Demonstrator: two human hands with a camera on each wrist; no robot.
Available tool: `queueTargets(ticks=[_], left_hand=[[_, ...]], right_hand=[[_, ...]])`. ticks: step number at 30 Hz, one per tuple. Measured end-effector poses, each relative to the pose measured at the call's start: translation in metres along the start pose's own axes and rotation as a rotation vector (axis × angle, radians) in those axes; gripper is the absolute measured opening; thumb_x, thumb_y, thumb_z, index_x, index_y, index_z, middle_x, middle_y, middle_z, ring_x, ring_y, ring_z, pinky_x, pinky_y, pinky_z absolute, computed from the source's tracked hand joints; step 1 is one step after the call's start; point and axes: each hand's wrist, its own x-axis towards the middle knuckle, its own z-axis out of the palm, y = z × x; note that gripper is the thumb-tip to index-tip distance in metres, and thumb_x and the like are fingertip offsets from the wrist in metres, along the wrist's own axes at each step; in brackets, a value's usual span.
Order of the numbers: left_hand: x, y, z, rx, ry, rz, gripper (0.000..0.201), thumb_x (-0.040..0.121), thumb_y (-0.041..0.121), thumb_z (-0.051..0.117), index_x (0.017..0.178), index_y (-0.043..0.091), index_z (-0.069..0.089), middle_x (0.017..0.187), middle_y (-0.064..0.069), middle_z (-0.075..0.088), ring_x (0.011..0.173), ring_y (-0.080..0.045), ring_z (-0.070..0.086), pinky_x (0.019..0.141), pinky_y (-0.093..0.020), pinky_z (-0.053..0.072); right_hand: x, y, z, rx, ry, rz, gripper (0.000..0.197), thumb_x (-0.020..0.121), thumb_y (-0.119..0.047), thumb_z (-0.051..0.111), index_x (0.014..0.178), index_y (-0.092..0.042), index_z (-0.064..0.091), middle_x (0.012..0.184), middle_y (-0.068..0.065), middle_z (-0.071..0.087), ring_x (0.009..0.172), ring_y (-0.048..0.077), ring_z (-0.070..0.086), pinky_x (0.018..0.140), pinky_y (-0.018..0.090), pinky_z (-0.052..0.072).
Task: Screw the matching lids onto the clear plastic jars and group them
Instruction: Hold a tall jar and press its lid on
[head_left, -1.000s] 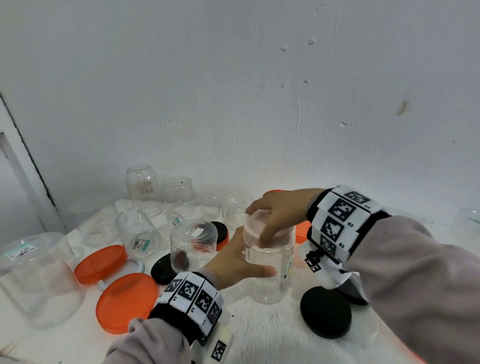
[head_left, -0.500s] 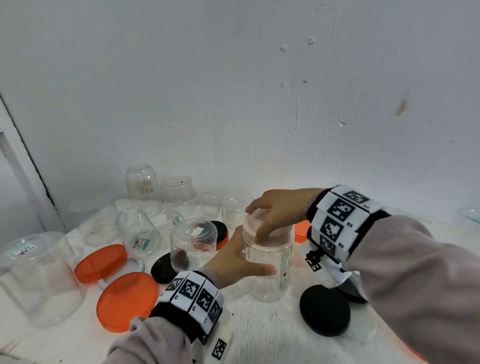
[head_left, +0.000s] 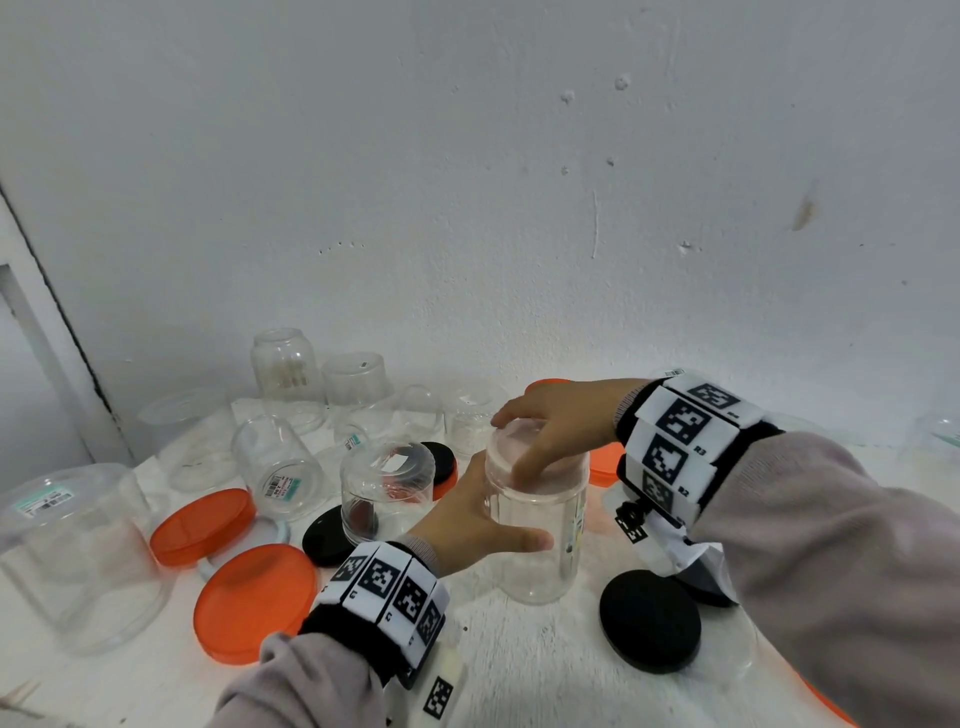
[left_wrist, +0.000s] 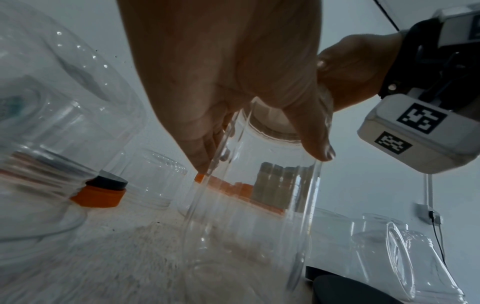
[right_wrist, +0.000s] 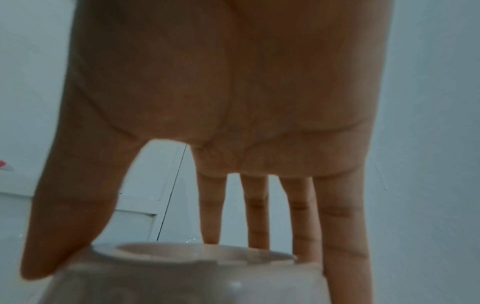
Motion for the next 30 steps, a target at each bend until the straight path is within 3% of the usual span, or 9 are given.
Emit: queueTargets(ticks=[3, 5, 6, 8, 9, 10, 13, 20, 30], left_hand=[[0.000, -0.001, 0.000, -0.008, 0.005, -0.011, 0.092, 0.058, 0.034, 0.087, 0.126, 0.051, 0.027, 0.133, 0.020, 0.047, 0.126, -0.002, 0.044, 0.105, -0.028, 0.039], [0.000, -0.001, 0.000, -0.010, 0.005, -0.022, 0.091, 0.057, 0.036, 0.086, 0.127, 0.047, 0.029, 0.131, 0.019, 0.047, 0.125, -0.002, 0.044, 0.104, -0.027, 0.038], [0.000, -0.002, 0.000, -0.011, 0.003, -0.024, 0.092, 0.057, 0.037, 0.086, 0.128, 0.045, 0.029, 0.132, 0.018, 0.048, 0.126, -0.002, 0.044, 0.106, -0.029, 0.038], [0.000, -0.002, 0.000, -0.010, 0.002, -0.020, 0.093, 0.059, 0.035, 0.087, 0.129, 0.045, 0.027, 0.134, 0.020, 0.046, 0.126, -0.001, 0.042, 0.107, -0.029, 0.037], [0.000, -0.001, 0.000, -0.012, 0.002, -0.017, 0.094, 0.059, 0.033, 0.087, 0.129, 0.046, 0.026, 0.134, 0.021, 0.045, 0.126, 0.000, 0.042, 0.106, -0.028, 0.036], [0.000, -0.001, 0.000, -0.015, 0.001, -0.016, 0.094, 0.060, 0.033, 0.087, 0.129, 0.046, 0.025, 0.134, 0.021, 0.045, 0.126, 0.000, 0.042, 0.105, -0.027, 0.037], [0.000, 0.000, 0.001, -0.014, 0.001, -0.016, 0.095, 0.060, 0.032, 0.087, 0.129, 0.047, 0.024, 0.135, 0.018, 0.047, 0.125, -0.001, 0.044, 0.107, -0.029, 0.038], [-0.002, 0.001, 0.001, -0.002, 0.012, -0.013, 0.096, 0.059, 0.035, 0.087, 0.132, 0.044, 0.025, 0.136, 0.017, 0.046, 0.127, -0.005, 0.044, 0.110, -0.037, 0.038], [0.000, -0.003, 0.001, -0.016, 0.025, -0.010, 0.093, 0.060, 0.032, 0.087, 0.130, 0.045, 0.027, 0.134, 0.019, 0.049, 0.124, 0.000, 0.046, 0.106, -0.030, 0.040]], right_hand=[[0.002, 0.000, 0.002, -0.028, 0.030, 0.030, 0.079, 0.075, -0.073, 0.057, 0.140, -0.032, 0.039, 0.138, -0.004, 0.043, 0.104, 0.015, 0.050, 0.076, 0.028, 0.048], [0.002, -0.001, 0.002, -0.064, 0.047, 0.057, 0.084, 0.074, -0.079, 0.049, 0.138, -0.025, 0.042, 0.135, -0.002, 0.046, 0.086, 0.012, 0.052, 0.059, 0.024, 0.042], [0.002, -0.001, 0.002, -0.075, 0.052, 0.067, 0.087, 0.074, -0.081, 0.047, 0.138, -0.024, 0.042, 0.135, -0.001, 0.046, 0.084, 0.011, 0.053, 0.061, 0.025, 0.043], [0.002, 0.001, 0.001, -0.062, 0.041, 0.067, 0.090, 0.072, -0.080, 0.052, 0.144, -0.028, 0.034, 0.144, -0.002, 0.039, 0.111, 0.016, 0.053, 0.087, 0.034, 0.047], [0.002, 0.002, 0.001, -0.039, 0.022, 0.055, 0.090, 0.072, -0.074, 0.059, 0.146, -0.033, 0.029, 0.148, -0.004, 0.033, 0.125, 0.019, 0.045, 0.098, 0.039, 0.043], [0.000, 0.002, 0.000, -0.016, -0.003, 0.036, 0.087, 0.073, -0.065, 0.065, 0.147, -0.038, 0.026, 0.148, -0.006, 0.031, 0.131, 0.020, 0.039, 0.102, 0.040, 0.039], [-0.002, 0.002, -0.002, -0.006, -0.038, -0.007, 0.080, 0.074, -0.050, 0.072, 0.143, -0.044, 0.030, 0.141, -0.010, 0.036, 0.127, 0.016, 0.039, 0.098, 0.034, 0.039], [0.005, 0.001, 0.008, -0.073, 0.088, 0.042, 0.083, 0.066, -0.075, 0.060, 0.135, -0.031, 0.044, 0.128, -0.005, 0.048, 0.115, 0.018, 0.049, 0.095, 0.040, 0.046], [0.003, 0.007, 0.018, 0.051, 0.090, 0.005, 0.085, 0.074, -0.062, 0.065, 0.146, -0.036, 0.029, 0.140, -0.002, 0.039, 0.129, 0.022, 0.038, 0.102, 0.044, 0.041]])
